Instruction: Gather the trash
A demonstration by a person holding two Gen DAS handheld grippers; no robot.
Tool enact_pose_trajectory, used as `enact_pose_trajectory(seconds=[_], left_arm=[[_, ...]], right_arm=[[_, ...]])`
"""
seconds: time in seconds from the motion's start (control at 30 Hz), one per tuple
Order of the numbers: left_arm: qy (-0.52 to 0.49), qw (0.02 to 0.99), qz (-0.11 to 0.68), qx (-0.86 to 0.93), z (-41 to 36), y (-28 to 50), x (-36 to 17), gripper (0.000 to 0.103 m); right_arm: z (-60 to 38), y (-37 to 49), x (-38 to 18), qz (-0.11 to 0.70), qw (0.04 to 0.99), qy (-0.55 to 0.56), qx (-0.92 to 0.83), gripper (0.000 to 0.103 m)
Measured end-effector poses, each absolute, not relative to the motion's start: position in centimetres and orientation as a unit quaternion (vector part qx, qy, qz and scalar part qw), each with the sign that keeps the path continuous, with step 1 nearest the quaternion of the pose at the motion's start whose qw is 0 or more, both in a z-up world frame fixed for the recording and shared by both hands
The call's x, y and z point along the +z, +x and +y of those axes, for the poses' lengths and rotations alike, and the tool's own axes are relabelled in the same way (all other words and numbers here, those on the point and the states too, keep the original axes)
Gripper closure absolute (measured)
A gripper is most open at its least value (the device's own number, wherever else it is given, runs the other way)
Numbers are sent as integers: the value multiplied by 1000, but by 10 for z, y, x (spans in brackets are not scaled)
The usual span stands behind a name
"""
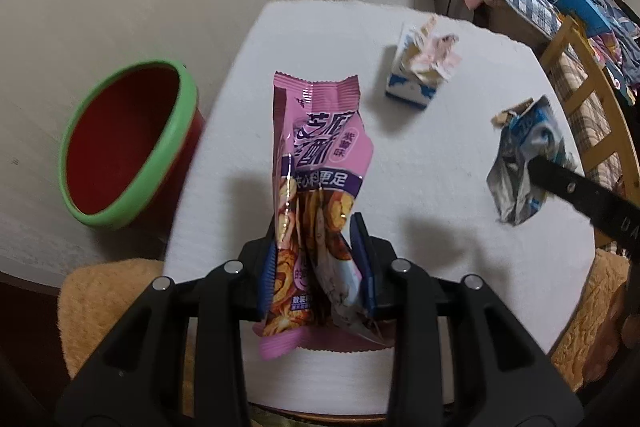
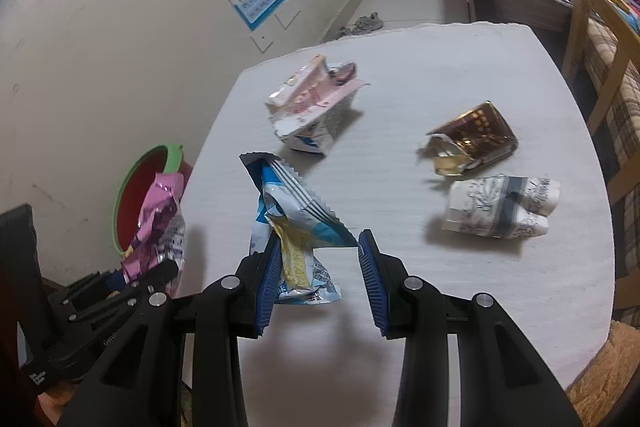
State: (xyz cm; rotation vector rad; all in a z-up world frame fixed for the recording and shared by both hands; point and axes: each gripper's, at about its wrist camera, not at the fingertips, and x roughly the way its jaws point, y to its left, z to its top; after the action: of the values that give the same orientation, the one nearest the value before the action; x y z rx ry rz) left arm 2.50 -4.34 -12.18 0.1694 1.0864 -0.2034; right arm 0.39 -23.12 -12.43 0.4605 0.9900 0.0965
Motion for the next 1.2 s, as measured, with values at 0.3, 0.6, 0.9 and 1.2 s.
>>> enact_pose_trajectory(seconds=[0.3, 0.6, 0.9, 1.2], left_arm=[[82, 865, 487, -87, -40, 28, -105, 71], [61, 874, 474, -82, -29, 29, -95, 71], [49, 877, 470, -80, -19, 28, -94, 71], [41, 880, 467, -70, -8, 28, -92, 71]], right_arm=[[-217, 5, -116, 471, 856, 206, 57, 65], [-206, 7, -100, 461, 864, 192, 66, 65], [-188, 8, -96, 465, 864, 176, 78, 65], [-174, 10, -92, 466, 865, 162, 90, 65]])
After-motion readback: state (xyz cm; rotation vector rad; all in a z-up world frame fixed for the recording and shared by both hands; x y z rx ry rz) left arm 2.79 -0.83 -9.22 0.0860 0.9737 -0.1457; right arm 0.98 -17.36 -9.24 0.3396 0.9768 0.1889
